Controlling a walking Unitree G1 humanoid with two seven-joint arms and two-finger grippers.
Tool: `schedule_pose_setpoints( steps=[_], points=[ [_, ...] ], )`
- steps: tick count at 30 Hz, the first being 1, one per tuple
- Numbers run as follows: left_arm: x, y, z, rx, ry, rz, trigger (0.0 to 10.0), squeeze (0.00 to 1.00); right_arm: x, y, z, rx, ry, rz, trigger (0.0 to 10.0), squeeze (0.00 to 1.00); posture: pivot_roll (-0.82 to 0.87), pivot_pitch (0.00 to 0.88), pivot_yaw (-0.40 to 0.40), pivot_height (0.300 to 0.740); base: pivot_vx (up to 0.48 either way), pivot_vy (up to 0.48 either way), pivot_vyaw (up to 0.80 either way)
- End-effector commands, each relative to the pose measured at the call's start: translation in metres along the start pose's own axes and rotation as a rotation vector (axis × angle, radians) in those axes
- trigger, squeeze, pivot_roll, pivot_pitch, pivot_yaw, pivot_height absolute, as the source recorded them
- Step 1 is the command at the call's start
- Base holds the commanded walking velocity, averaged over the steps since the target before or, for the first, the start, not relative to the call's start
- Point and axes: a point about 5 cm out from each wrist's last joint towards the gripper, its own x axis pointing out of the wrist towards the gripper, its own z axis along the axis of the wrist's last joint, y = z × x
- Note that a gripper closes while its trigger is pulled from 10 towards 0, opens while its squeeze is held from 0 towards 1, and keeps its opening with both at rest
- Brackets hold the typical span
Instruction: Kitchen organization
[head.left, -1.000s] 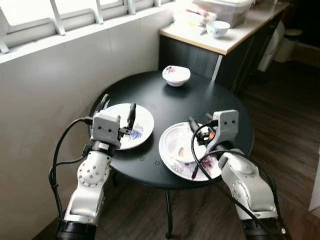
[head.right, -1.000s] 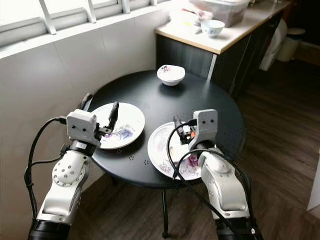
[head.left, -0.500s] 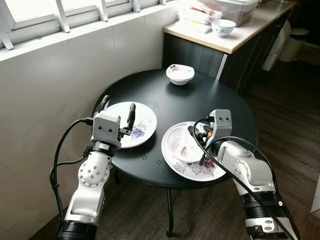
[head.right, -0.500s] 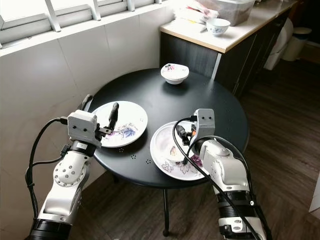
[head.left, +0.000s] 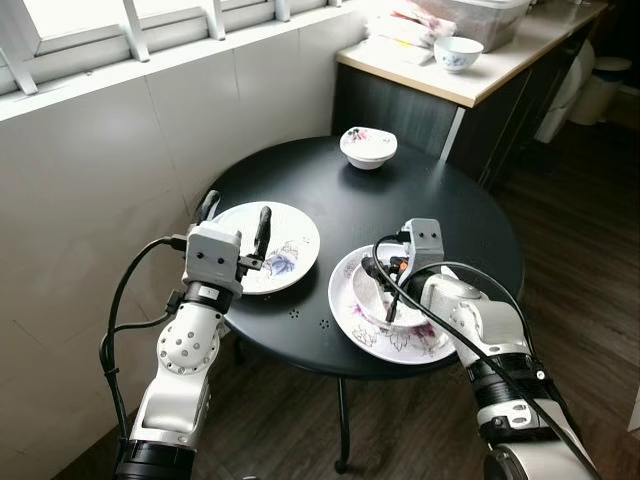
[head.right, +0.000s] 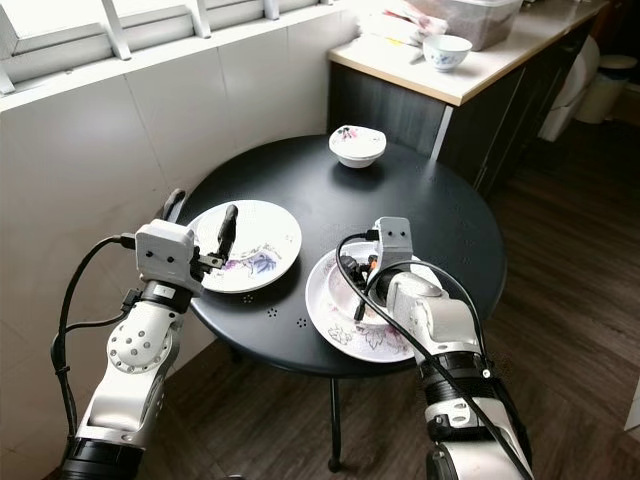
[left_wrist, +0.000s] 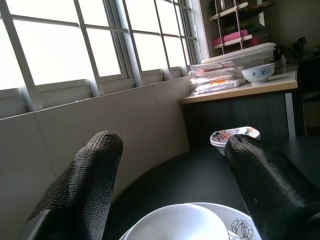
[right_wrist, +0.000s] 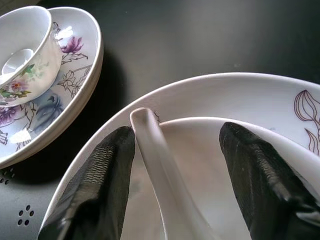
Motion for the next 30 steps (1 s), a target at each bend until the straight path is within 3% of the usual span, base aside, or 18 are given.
schedule_pose_setpoints(
  steps=[1, 12, 30],
  points=[
    [0.002, 0.000, 0.002, 0.013, -0.006, 0.002, 10.0, 0.00, 0.002, -0.001, 0.003, -0.004, -0.007, -0.003, 10.0, 0.00, 0.00, 0.000, -0.044, 0.740, 0.000, 0.000, 0.00],
    [0.003, 0.000, 0.002, 0.013, -0.003, 0.003, 10.0, 0.00, -0.001, 0.007, 0.011, -0.121, -0.068, -0.006, 10.0, 0.00, -0.01, 0.000, -0.043, 0.740, 0.000, 0.000, 0.00],
    [0.004, 0.000, 0.001, 0.014, 0.003, 0.006, 10.0, 0.00, 0.000, 0.007, -0.003, -0.112, 0.034, 0.037, 10.0, 0.00, -0.01, 0.000, -0.045, 0.740, 0.000, 0.000, 0.00]
  ],
)
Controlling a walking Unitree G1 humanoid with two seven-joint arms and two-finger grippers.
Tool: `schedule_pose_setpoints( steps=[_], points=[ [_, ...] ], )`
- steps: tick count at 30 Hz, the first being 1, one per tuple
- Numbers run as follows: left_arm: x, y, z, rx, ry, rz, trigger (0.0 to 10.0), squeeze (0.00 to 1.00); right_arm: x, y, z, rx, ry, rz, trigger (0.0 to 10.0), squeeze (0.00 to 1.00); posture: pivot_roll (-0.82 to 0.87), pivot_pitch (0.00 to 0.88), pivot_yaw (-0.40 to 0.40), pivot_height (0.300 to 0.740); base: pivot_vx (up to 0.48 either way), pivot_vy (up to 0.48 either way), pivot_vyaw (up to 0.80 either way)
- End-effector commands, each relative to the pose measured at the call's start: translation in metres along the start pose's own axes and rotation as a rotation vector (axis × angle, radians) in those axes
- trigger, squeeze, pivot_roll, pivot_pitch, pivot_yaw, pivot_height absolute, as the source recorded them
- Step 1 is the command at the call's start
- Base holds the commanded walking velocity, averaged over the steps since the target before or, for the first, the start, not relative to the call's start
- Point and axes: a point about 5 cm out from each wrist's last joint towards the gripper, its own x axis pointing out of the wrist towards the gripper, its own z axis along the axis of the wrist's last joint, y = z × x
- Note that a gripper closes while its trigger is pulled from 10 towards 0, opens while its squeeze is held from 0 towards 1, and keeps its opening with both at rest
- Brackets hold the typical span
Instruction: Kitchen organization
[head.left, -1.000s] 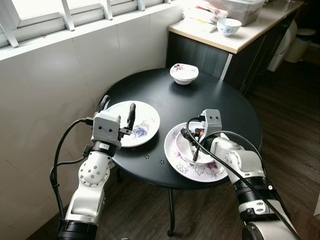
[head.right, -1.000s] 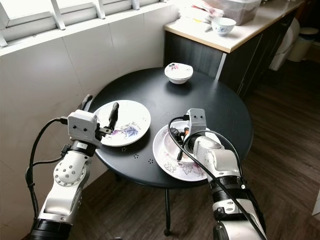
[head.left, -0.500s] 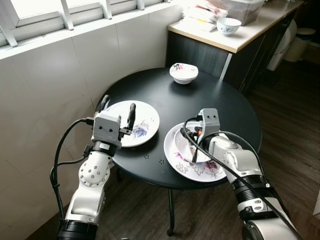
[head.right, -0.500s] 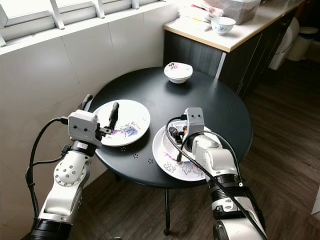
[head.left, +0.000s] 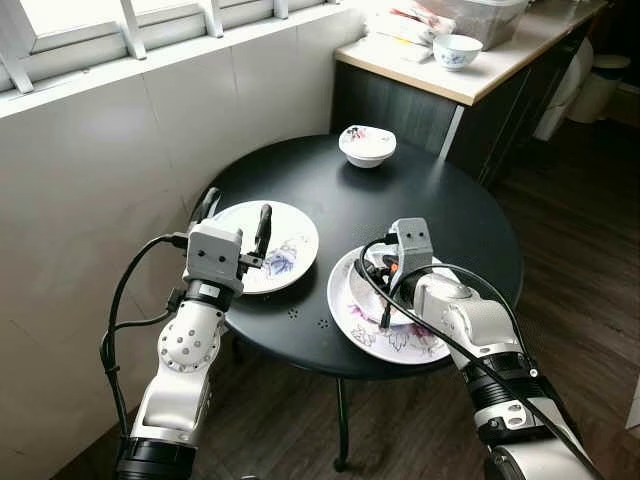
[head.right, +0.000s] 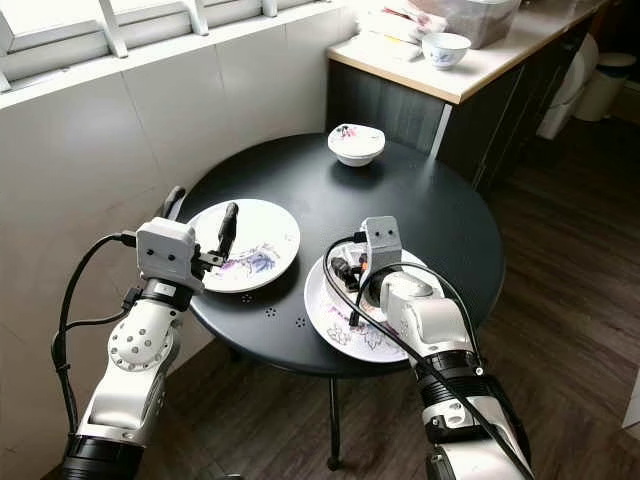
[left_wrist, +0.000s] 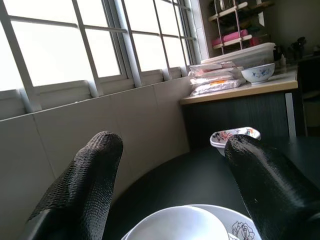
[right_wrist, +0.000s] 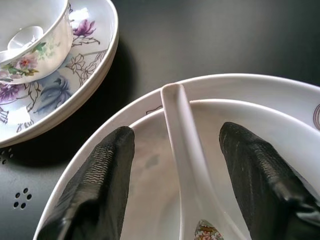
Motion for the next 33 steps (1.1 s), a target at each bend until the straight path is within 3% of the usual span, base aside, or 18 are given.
schedule_pose_setpoints(
  steps=[1, 12, 13, 14, 15, 16, 18, 19, 29, 33],
  points=[
    [0.002, 0.000, -0.001, 0.007, 0.011, 0.005, 10.0, 0.00, 0.000, -0.002, -0.003, 0.002, 0.031, 0.002, 10.0, 0.00, 0.00, 0.000, -0.045, 0.740, 0.000, 0.000, 0.00],
    [0.003, 0.002, -0.002, 0.014, 0.016, 0.007, 10.0, 0.00, 0.002, -0.008, -0.010, 0.064, 0.079, -0.012, 9.9, 0.00, 0.00, 0.000, -0.045, 0.740, 0.000, 0.000, 0.00],
    [0.003, 0.002, -0.001, 0.015, 0.016, 0.008, 10.0, 0.00, 0.002, -0.009, -0.011, 0.071, 0.079, -0.014, 8.9, 0.00, 0.00, 0.000, -0.045, 0.740, 0.000, 0.000, 0.00],
    [0.003, 0.003, -0.001, 0.016, 0.016, 0.009, 10.0, 0.00, 0.002, -0.009, -0.011, 0.077, 0.077, -0.012, 4.9, 0.00, 0.00, 0.000, -0.045, 0.740, 0.000, 0.000, 0.00],
    [0.003, 0.003, -0.002, 0.016, 0.017, 0.009, 10.0, 0.00, 0.002, -0.009, -0.011, 0.081, 0.076, -0.011, 3.9, 0.00, 0.00, 0.000, -0.045, 0.740, 0.000, 0.000, 0.00],
    [0.003, 0.003, -0.002, 0.017, 0.017, 0.009, 10.0, 0.00, 0.002, -0.009, -0.011, 0.085, 0.077, -0.012, 2.0, 0.00, 0.00, 0.000, -0.045, 0.740, 0.000, 0.000, 0.00],
    [0.003, 0.003, -0.002, 0.017, 0.018, 0.010, 10.0, 0.00, 0.003, -0.009, -0.011, 0.087, 0.077, -0.013, 2.0, 0.00, 0.00, 0.000, -0.045, 0.740, 0.000, 0.000, 0.00],
    [0.003, 0.003, -0.002, 0.020, 0.019, 0.009, 10.0, 0.00, 0.003, -0.009, -0.011, 0.097, 0.080, -0.008, 0.0, 0.00, -0.01, 0.000, -0.043, 0.740, 0.000, 0.000, 0.00],
    [0.003, 0.002, -0.003, 0.025, 0.025, 0.003, 10.0, 0.00, 0.002, -0.009, -0.006, 0.072, 0.009, -0.023, 0.0, 0.00, -0.01, 0.000, -0.040, 0.740, 0.000, 0.000, 0.00],
    [0.003, 0.001, -0.004, 0.022, 0.030, 0.005, 10.0, 0.00, -0.006, -0.006, 0.015, -0.007, -0.184, -0.044, 0.0, 0.00, 0.00, 0.000, -0.041, 0.740, 0.000, 0.000, 0.00]
  ],
)
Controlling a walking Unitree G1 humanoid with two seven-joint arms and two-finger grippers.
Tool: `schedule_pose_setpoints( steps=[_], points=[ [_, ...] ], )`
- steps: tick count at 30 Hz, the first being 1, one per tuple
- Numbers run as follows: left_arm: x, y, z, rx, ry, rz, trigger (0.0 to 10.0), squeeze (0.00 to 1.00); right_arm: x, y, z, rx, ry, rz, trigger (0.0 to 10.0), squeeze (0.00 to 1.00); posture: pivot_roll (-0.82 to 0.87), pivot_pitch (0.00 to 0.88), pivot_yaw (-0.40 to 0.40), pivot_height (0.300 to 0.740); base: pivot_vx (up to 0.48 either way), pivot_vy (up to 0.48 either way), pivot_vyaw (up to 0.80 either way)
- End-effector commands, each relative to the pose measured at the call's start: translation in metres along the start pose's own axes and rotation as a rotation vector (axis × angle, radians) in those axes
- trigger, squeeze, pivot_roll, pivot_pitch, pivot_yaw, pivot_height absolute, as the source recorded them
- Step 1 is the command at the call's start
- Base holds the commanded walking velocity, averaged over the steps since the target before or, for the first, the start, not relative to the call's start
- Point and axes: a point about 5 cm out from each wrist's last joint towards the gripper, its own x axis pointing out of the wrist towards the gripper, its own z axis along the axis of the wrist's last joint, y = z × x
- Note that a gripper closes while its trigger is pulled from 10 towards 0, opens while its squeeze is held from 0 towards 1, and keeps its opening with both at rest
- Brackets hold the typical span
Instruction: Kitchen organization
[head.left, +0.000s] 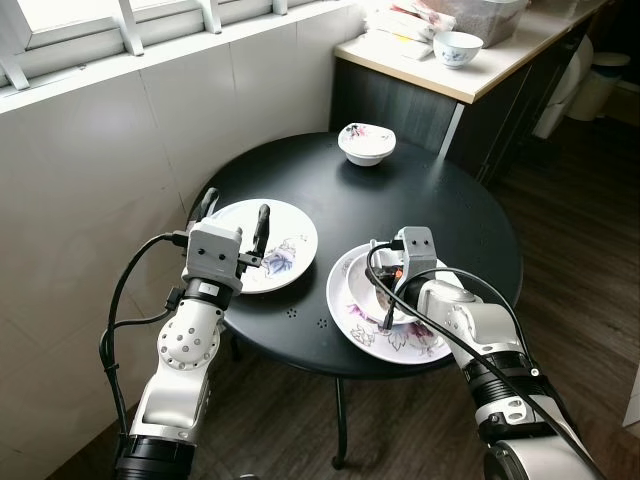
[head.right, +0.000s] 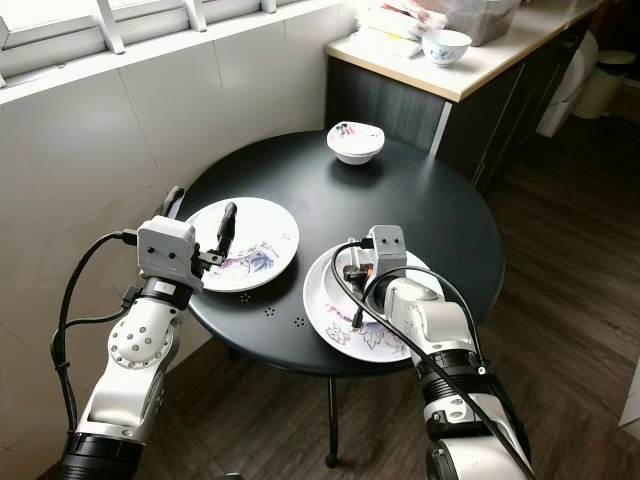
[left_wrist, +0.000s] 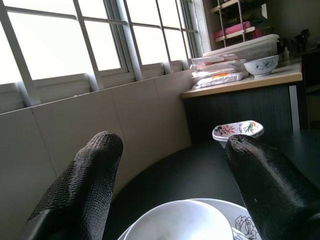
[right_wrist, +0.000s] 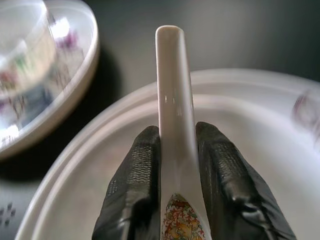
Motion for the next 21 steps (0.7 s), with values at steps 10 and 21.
schedule_pose_setpoints(
  steps=[10, 21],
  points=[
    [0.000, 0.000, -0.003, 0.010, 0.016, -0.003, 10.0, 0.00, -0.020, 0.018, 0.055, -0.157, -0.415, 0.024, 0.0, 0.00, -0.01, 0.000, -0.032, 0.740, 0.000, 0.000, 0.00],
    [0.000, 0.008, -0.009, -0.069, 0.062, 0.055, 10.0, 0.00, -0.030, 0.029, 0.067, -0.203, -0.565, 0.065, 0.0, 0.00, 0.00, 0.000, -0.037, 0.740, 0.000, 0.131, 0.00]
  ],
)
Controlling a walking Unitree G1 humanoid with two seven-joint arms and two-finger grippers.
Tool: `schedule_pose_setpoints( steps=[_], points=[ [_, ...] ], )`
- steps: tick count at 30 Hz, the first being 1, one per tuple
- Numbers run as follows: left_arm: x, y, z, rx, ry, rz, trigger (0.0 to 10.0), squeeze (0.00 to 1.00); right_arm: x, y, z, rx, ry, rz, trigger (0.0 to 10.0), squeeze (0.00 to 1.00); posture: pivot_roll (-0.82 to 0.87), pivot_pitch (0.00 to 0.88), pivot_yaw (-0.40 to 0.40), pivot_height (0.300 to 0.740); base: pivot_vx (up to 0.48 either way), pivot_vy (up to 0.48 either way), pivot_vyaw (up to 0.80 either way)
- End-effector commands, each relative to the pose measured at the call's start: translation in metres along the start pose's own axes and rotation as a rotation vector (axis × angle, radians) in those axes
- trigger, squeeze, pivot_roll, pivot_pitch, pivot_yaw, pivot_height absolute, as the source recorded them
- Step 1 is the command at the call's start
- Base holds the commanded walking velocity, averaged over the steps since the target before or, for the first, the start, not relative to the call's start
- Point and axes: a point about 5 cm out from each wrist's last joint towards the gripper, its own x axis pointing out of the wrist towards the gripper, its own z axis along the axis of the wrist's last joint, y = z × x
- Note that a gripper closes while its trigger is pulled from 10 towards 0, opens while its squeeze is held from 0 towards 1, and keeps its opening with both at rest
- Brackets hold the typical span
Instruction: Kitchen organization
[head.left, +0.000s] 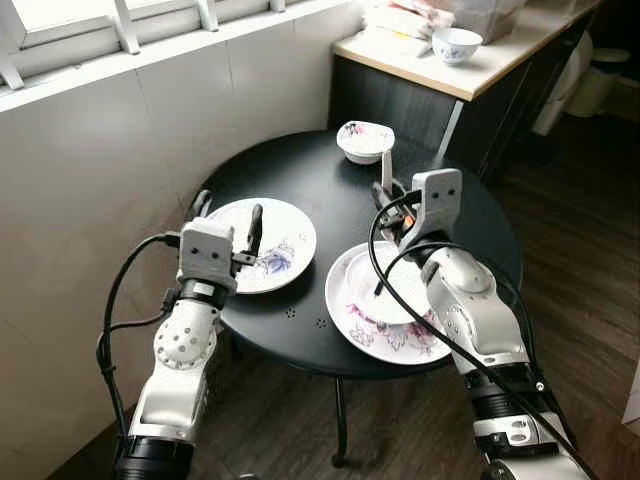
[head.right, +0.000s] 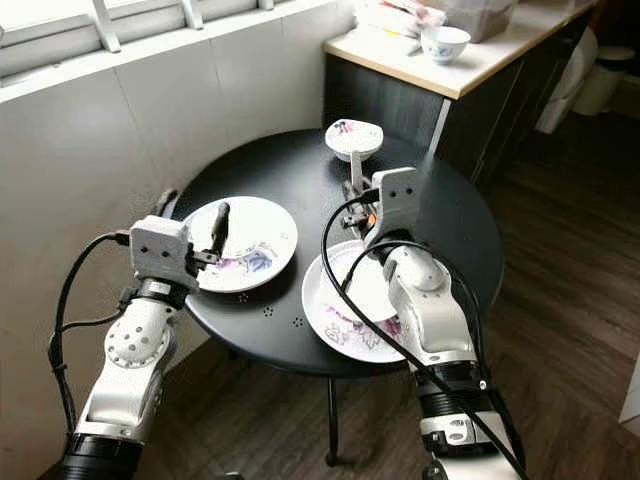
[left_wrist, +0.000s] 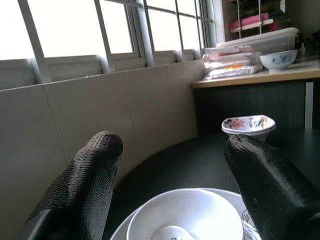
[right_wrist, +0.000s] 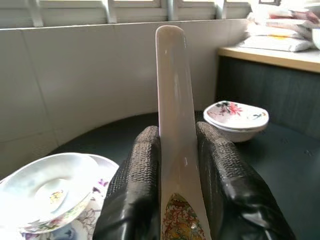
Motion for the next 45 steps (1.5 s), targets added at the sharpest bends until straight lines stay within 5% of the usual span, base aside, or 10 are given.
schedule_pose_setpoints(
  steps=[1, 7, 45],
  points=[
    [0.002, -0.001, -0.002, -0.010, 0.018, -0.006, 10.0, 0.00, -0.001, 0.004, 0.006, -0.024, -0.043, 0.019, 0.0, 0.00, 0.00, 0.000, -0.036, 0.740, 0.000, 0.480, 0.52],
    [0.002, -0.003, 0.000, 0.000, 0.003, -0.016, 10.0, 0.00, 0.000, 0.008, 0.009, -0.038, -0.082, 0.028, 0.0, 0.00, 0.00, 0.000, -0.035, 0.740, 0.000, 0.480, 0.80],
    [0.003, -0.003, 0.007, 0.008, -0.048, -0.015, 10.0, 0.00, 0.000, 0.022, 0.011, -0.137, -0.129, 0.097, 0.0, 0.00, 0.00, 0.000, -0.039, 0.740, 0.000, 0.000, 0.80]
  ],
)
